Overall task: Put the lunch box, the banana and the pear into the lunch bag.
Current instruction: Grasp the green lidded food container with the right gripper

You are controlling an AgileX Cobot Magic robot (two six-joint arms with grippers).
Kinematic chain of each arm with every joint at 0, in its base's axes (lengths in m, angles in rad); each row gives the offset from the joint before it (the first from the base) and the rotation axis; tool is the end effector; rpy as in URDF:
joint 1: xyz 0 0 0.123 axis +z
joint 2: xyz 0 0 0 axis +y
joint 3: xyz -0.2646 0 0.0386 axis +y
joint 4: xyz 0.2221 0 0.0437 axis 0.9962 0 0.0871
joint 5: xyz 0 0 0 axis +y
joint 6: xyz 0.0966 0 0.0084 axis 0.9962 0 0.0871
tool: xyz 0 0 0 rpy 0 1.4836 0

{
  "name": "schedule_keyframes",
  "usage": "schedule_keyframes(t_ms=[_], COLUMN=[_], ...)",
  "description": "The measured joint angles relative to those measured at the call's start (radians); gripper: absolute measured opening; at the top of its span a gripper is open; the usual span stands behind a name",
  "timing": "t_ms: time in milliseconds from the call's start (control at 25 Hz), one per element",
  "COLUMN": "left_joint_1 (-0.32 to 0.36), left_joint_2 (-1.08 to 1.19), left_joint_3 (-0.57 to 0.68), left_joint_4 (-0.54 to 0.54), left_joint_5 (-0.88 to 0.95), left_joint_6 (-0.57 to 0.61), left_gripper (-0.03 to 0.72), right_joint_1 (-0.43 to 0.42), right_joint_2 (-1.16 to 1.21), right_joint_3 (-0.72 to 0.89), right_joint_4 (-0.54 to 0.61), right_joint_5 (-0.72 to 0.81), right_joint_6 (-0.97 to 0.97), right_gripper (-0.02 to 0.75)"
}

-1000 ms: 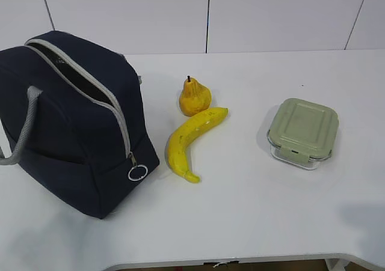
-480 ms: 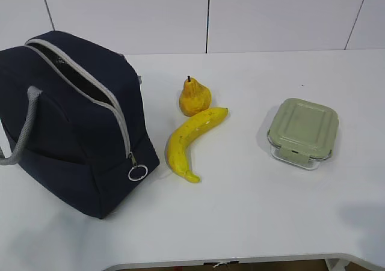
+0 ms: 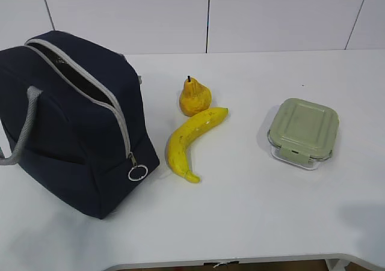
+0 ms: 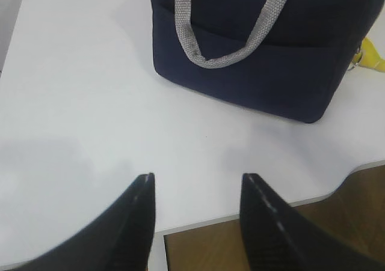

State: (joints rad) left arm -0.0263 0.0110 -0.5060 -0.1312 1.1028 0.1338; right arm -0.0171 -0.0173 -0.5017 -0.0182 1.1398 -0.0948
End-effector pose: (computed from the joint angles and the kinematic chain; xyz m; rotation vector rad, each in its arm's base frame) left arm -0.0061 -0.0112 0.2608 0.1758 2.0779 -0.0929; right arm -0.0106 -0.0014 0.2558 -0.0798 2.1040 -0.0891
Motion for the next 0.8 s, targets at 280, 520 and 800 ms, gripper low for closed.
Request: schedule_keyframes(t_ms=[280,520,800], left_joint_1=[0.0,0.0,0.0], left_joint_2=[0.0,0.0,0.0], left_joint_3=[0.0,0.0,0.0], left_joint_4=[0.0,0.0,0.0], left_joint_5=[0.0,0.0,0.0], left_joint_6=[0.0,0.0,0.0], left_gripper=[0.386,0.386,0.387], right_joint_1=[0.0,0.0,0.0], right_joint_2=[0.0,0.042,0.185], right_joint_3=[0.0,0.0,0.0], right_joint_4=[0.006,0.018,0.129], right_joint_5=[0.0,-0.002,-0.05], right_joint_6=[-0.006,-0.006,-0.002], right_gripper=[0.625,0.573,0.556])
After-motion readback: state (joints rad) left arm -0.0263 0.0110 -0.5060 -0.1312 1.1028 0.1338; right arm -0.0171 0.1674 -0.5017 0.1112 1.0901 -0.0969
